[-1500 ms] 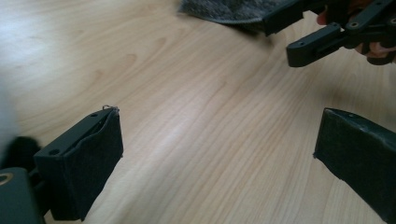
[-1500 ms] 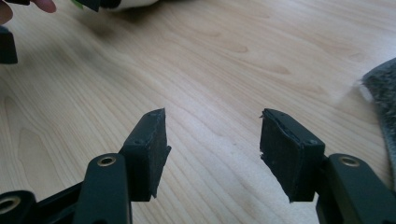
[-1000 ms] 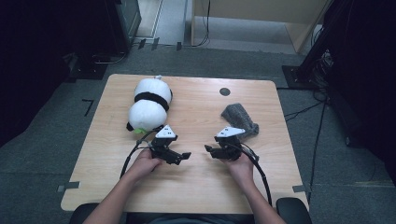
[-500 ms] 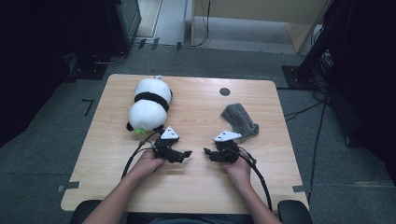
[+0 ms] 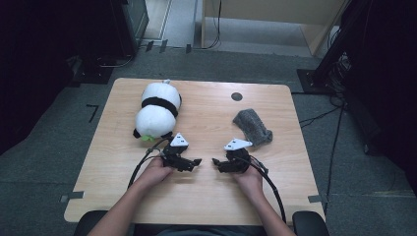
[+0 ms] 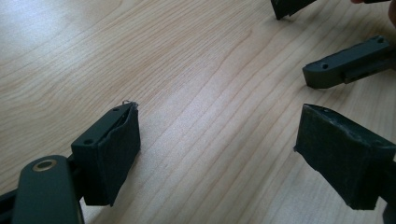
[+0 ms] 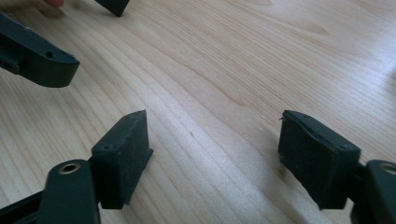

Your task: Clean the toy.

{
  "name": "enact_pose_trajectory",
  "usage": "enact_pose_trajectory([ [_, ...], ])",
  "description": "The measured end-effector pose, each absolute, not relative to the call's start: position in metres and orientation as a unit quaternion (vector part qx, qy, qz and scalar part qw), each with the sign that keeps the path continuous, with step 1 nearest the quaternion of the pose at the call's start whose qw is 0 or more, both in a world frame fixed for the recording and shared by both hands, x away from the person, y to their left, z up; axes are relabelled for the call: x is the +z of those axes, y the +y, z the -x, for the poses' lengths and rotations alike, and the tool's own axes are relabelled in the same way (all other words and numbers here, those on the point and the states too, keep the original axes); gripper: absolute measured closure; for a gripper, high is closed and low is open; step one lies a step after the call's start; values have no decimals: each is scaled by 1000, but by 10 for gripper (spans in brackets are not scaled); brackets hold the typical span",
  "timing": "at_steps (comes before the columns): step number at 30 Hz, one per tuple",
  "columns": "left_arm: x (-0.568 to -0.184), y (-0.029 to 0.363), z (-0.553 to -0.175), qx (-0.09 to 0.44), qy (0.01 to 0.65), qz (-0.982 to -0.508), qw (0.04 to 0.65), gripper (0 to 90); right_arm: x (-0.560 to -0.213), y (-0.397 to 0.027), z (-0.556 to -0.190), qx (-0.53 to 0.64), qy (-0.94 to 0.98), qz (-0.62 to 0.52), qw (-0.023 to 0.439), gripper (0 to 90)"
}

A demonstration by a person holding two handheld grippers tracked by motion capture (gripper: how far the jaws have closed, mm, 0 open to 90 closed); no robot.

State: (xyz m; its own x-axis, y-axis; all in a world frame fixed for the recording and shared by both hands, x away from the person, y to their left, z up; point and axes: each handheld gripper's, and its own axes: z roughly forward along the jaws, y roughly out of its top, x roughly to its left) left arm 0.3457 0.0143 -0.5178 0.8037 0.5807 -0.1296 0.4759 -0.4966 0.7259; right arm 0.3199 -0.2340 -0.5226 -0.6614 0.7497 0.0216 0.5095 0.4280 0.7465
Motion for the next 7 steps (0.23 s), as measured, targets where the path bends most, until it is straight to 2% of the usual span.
enact_pose_trajectory([
  [7,-518,14,-345,72,307,-864,393,131,-523,-233,-321,367,829,-390,160,134],
])
